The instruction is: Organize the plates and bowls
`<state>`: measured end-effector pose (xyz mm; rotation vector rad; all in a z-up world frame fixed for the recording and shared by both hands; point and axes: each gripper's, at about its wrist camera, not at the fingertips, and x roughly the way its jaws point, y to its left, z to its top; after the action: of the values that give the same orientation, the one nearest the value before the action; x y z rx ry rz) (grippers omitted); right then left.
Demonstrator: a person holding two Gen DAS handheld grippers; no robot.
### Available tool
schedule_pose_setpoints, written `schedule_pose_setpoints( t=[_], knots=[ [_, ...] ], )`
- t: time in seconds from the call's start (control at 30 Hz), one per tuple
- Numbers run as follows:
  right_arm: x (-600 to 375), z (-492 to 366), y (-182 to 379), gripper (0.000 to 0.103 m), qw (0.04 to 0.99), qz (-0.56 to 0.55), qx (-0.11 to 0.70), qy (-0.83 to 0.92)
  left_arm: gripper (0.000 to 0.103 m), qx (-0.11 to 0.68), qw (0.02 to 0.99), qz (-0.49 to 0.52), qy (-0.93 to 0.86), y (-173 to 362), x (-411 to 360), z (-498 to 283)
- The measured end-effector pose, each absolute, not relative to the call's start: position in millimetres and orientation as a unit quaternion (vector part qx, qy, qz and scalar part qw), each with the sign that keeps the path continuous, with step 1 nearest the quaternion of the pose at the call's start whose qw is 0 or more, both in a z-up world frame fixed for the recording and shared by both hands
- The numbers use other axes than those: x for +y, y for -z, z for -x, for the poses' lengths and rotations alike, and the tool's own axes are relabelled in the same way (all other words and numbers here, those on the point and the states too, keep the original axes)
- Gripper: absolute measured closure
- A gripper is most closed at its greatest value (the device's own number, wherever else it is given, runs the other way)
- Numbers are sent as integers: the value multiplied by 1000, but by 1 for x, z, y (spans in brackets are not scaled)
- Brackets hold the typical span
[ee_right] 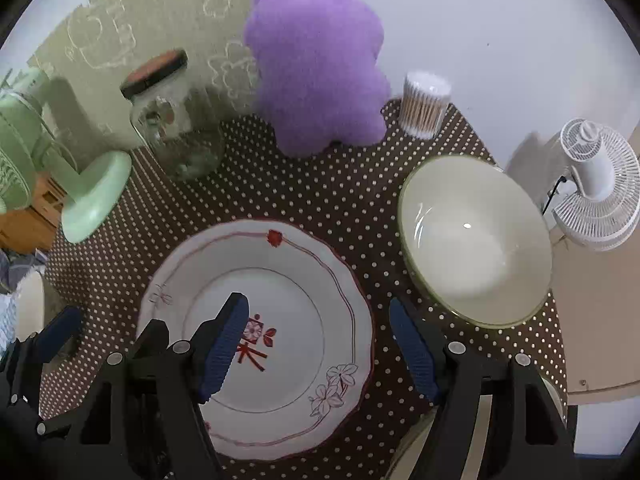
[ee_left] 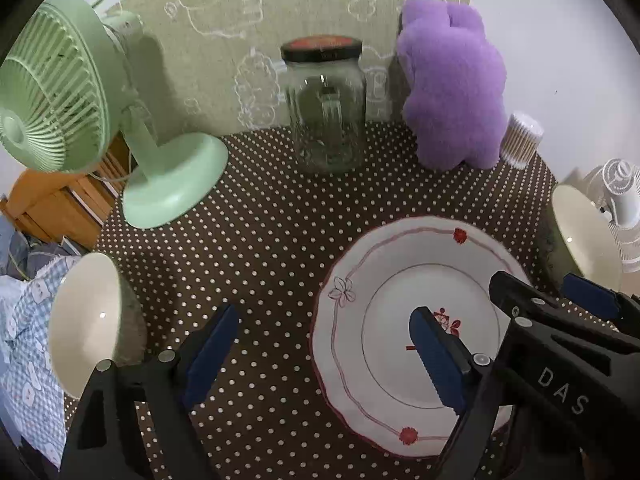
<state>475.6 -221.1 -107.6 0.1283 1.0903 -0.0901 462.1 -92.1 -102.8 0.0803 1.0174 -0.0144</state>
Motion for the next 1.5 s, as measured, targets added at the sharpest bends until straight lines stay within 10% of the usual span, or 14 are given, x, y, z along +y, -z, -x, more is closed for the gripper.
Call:
schedule_pose_setpoints(
  t=[0.77,1.5],
  knots=[
    [-223,-496,158,38,807,-58,586,40,48,525,848,-58,40,145,-105,-481],
    [-196,-491,153,51,806,-41,591,3,51,547,836,-38,9,139,-71,-465]
  ],
)
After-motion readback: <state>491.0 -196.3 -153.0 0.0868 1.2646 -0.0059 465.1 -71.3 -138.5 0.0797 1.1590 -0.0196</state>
